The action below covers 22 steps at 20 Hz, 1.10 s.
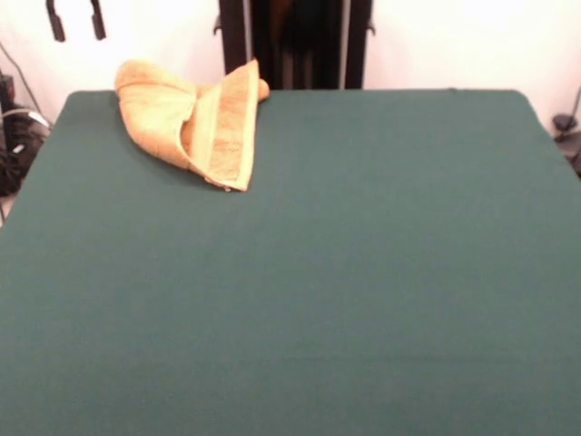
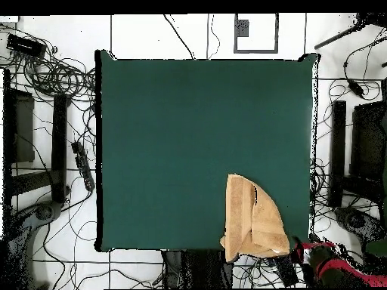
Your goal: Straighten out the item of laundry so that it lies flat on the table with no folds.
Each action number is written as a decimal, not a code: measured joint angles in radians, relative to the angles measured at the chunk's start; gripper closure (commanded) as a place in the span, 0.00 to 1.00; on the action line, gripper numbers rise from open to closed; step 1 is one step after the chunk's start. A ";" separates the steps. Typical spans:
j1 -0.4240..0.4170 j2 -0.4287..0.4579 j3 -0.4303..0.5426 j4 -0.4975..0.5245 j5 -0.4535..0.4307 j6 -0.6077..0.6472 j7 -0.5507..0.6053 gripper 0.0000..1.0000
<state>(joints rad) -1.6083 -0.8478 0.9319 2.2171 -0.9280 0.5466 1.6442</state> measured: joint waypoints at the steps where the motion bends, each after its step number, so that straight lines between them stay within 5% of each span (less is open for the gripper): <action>1: 0.006 -0.002 0.006 -0.006 0.000 0.000 -0.009 0.00; 14: 0.163 -0.100 0.019 -0.044 -0.018 0.000 -0.017 0.00; 18: 0.330 -0.108 -0.063 -0.071 -0.092 0.000 -0.010 0.00; 22: 0.615 -0.084 -0.204 -0.124 -0.248 0.009 0.076 0.00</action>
<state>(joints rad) -0.9930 -0.9314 0.7275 2.0935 -1.1762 0.5554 1.7198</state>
